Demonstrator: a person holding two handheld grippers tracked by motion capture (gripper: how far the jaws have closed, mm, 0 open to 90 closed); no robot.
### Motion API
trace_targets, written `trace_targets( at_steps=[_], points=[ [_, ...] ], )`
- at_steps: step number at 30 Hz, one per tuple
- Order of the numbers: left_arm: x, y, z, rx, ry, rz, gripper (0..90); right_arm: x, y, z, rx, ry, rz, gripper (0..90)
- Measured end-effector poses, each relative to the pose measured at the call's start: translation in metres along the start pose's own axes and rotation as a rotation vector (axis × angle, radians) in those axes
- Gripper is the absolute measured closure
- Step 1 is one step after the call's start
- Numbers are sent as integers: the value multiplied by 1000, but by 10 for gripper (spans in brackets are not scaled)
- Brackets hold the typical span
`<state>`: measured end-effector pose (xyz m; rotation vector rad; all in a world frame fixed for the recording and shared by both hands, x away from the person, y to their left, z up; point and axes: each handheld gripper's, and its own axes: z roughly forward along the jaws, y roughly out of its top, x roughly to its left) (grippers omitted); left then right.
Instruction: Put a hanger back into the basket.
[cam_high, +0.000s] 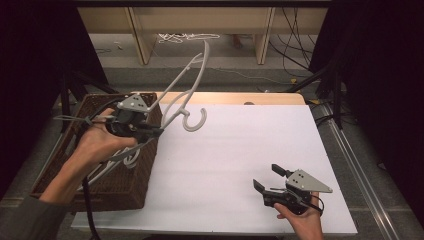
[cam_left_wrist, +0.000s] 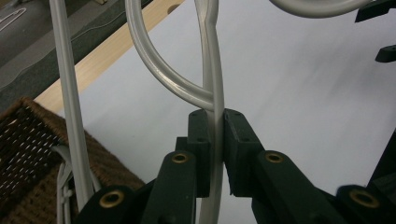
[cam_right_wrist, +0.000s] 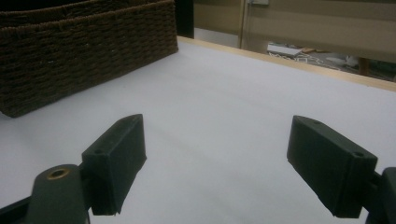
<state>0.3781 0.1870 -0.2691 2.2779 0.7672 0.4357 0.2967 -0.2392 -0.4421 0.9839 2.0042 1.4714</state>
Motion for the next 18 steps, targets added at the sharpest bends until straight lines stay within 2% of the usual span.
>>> trace_targets(
  at_steps=[5, 6, 9, 12, 14, 16, 17, 18],
  points=[
    [12, -16, -10, 1, 22, 8, 818, 0, 0, 0, 1, -2, -1, 203],
    [14, -21, -11, 0, 31, -11, 818, 0, 0, 0, 0, 0, 0, 203],
    [21, -32, -13, 13, 50, -24, 818, 0, 0, 0, -3, -6, -3, 203],
    [25, -42, -15, 9, 37, -7, 818, 0, 0, 0, -2, -12, -7, 203],
    [29, -50, -16, 6, 44, -10, 818, 0, 0, -1, 2, -14, -5, 203],
    [32, -57, -15, 2, 28, -12, 818, 0, 1, -1, 3, -14, -4, 203],
    [34, -61, -15, 8, 22, -26, 818, 0, 1, -1, 4, -15, -6, 203],
    [36, -64, -15, 10, 31, -16, 818, 0, 0, -1, 5, -18, -5, 203]
  ],
)
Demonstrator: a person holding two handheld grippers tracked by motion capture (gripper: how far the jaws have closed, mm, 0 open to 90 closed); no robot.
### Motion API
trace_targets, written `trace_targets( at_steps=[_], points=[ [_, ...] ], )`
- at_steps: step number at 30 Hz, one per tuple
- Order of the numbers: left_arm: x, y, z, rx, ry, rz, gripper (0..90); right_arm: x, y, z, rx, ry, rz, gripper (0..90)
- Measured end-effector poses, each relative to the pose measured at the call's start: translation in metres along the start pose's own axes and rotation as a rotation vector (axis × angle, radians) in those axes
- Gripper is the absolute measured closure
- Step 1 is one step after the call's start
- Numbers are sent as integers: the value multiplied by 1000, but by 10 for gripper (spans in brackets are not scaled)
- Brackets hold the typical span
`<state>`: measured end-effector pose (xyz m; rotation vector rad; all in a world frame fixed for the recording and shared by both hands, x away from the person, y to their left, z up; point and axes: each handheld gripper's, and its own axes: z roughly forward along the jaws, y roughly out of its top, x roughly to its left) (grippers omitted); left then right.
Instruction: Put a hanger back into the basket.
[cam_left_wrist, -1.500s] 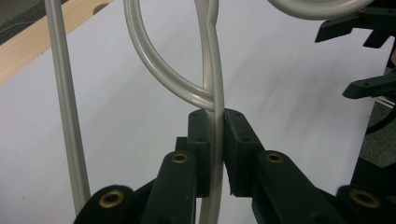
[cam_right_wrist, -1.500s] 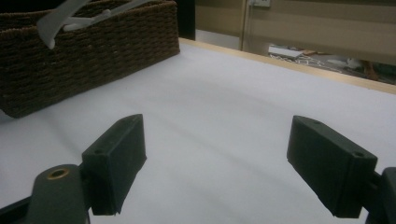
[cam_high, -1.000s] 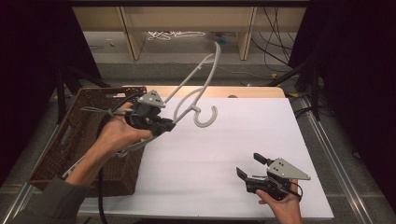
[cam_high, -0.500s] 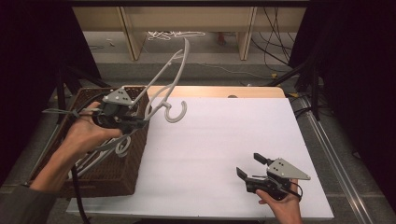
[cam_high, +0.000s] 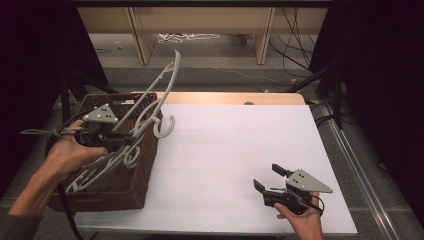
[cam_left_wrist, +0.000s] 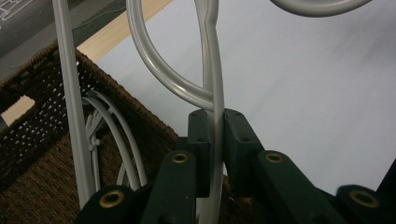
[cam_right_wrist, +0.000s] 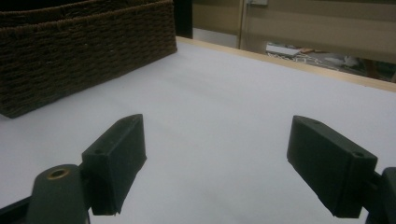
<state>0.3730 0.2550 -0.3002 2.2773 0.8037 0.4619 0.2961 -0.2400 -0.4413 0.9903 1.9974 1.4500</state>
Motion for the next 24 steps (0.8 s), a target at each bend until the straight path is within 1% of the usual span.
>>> trace_targets(
  at_steps=[1, 3, 4, 5, 6, 9, 10, 11, 13, 14, 15, 17, 20, 21, 22, 23, 24],
  points=[
    [2, -3, 0, 2, -3, -6, 817, 0, 0, 0, -1, 0, 1, 203],
    [5, -10, 2, -4, -13, -32, 817, 0, 0, 0, -1, 2, 1, 203],
    [6, -12, 2, 0, -10, -23, 818, 0, 0, 0, -3, 2, 0, 203],
    [8, -14, 2, 4, -9, -25, 817, 0, 0, 0, -3, 2, 0, 203],
    [9, -17, 3, 6, -7, -38, 817, 0, 0, 0, -3, 1, -1, 203],
    [12, -24, 4, 11, -4, -39, 818, 0, 0, 1, -6, 0, -2, 203],
    [14, -27, 5, 9, -4, -32, 818, 0, 0, 1, -3, -2, -2, 203],
    [14, -30, 6, 11, -5, -48, 817, 0, 0, 1, -6, 0, -1, 203],
    [16, -34, 6, 15, -5, -33, 818, 1, -1, 2, -13, 9, 7, 203],
    [16, -36, 6, 19, -4, -50, 818, 1, -1, 2, -14, 9, 7, 203],
    [18, -39, 6, 19, -4, -36, 817, 1, -1, 2, -13, 10, 8, 203],
    [20, -43, 6, 24, -6, -50, 818, 1, -1, 2, -14, 10, 7, 203],
    [23, -49, 6, 32, -4, -51, 817, 0, -1, 2, -12, 9, 9, 203],
    [24, -51, 7, 28, -4, -62, 818, 1, -1, 2, -10, 12, 13, 203],
    [25, -52, 7, 35, -2, -50, 818, 1, -1, 2, -11, 11, 11, 203],
    [25, -55, 8, 37, -12, -68, 818, 1, -1, 2, -4, 4, 7, 203],
    [26, -56, 8, 40, -12, -65, 817, 1, -1, 2, -1, -1, 4, 203]
  ],
)
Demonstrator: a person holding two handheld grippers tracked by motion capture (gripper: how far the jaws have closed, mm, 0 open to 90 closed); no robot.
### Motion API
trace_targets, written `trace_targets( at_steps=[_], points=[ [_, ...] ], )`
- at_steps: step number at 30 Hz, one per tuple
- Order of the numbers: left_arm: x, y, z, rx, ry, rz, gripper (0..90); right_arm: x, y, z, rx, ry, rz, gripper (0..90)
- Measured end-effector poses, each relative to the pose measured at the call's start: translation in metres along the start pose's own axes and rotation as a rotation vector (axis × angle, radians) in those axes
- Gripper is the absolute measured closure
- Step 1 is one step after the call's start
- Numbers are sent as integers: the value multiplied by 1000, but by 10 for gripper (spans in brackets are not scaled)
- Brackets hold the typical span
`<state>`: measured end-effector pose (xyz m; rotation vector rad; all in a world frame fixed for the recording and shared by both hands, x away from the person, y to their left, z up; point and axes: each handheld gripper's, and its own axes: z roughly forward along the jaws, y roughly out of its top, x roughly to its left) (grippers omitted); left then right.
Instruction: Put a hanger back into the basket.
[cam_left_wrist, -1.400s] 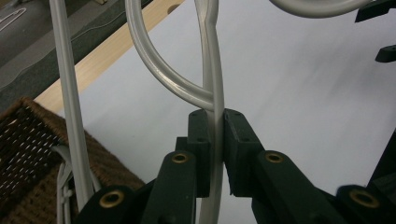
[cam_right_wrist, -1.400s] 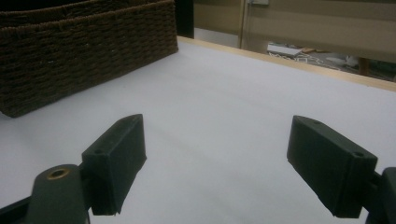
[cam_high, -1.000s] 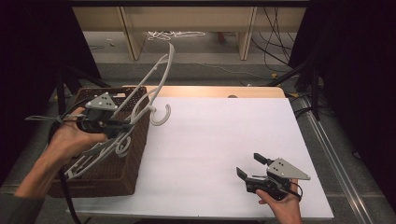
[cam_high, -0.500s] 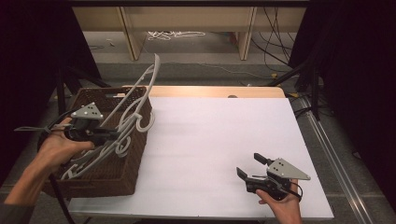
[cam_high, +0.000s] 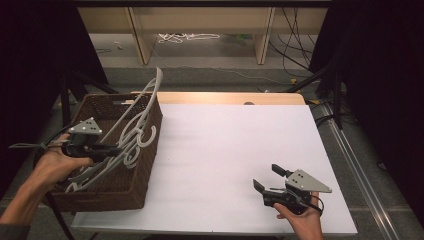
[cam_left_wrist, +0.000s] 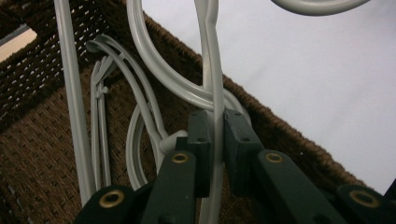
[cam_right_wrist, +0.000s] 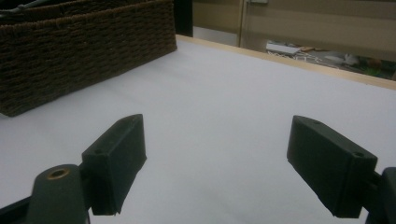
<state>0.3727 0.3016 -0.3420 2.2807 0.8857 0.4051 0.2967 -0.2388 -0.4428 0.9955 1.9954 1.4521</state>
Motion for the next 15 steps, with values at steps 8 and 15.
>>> trace_targets(
  at_steps=[8, 15],
  points=[
    [8, -15, -2, 6, 2, -32, 817, 0, 0, 0, 1, 1, 5, 203],
    [15, -31, 2, 55, -9, -39, 817, 0, 0, 0, 1, 1, 5, 203]
  ],
)
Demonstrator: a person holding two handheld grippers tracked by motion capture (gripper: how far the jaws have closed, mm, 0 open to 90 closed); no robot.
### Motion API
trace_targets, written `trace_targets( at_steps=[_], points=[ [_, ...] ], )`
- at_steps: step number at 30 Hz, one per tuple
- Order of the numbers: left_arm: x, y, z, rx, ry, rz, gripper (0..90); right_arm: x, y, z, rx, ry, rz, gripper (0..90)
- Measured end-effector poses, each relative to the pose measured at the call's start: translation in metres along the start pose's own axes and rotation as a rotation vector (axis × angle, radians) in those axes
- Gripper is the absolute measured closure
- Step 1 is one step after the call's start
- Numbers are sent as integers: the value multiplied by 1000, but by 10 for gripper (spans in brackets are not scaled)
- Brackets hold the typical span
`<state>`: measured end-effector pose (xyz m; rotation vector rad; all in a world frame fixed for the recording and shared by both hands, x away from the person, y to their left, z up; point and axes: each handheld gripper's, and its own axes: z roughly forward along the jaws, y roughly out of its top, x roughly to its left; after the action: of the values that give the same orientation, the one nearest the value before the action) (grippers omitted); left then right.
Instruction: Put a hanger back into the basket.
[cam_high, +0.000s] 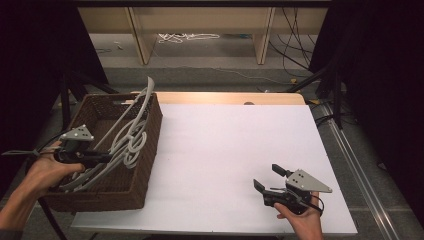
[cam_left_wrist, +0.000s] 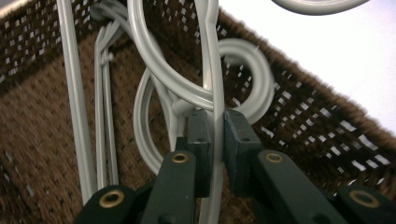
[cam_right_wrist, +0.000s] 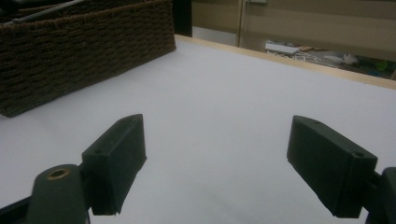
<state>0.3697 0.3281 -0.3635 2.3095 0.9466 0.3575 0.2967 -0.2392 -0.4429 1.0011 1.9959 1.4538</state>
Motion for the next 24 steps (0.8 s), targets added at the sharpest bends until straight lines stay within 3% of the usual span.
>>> trace_targets(
  at_steps=[1, 3, 4, 6, 8, 9, 11, 13, 23, 24],
  points=[
    [1, -2, 1, 14, -5, -10, 817, 0, 0, 0, 1, -2, -1, 203],
    [4, -4, 0, 47, -4, 12, 817, -1, 0, 0, 4, -2, -5, 203],
    [3, -6, 0, 42, -7, -15, 817, -1, 0, 0, 3, -3, -5, 203],
    [5, -8, 0, 51, -5, -1, 817, -1, 0, 0, 3, -5, -5, 203],
    [5, -13, 0, 45, -3, -26, 817, -1, 0, 0, 3, -4, -5, 204],
    [7, -14, 1, 45, 2, -15, 817, -1, 0, 0, 3, -4, -5, 203],
    [8, -18, 0, 70, -2, -31, 817, 0, 0, 0, -2, -6, -2, 203],
    [9, -21, 3, 56, 7, -29, 817, 0, 0, 0, 2, -4, -1, 203],
    [12, -25, 8, 141, -29, -14, 814, 0, 0, 1, 2, -5, -3, 203],
    [11, -26, 10, 145, -28, -29, 814, 0, 0, 1, 0, -7, -5, 203]
  ],
)
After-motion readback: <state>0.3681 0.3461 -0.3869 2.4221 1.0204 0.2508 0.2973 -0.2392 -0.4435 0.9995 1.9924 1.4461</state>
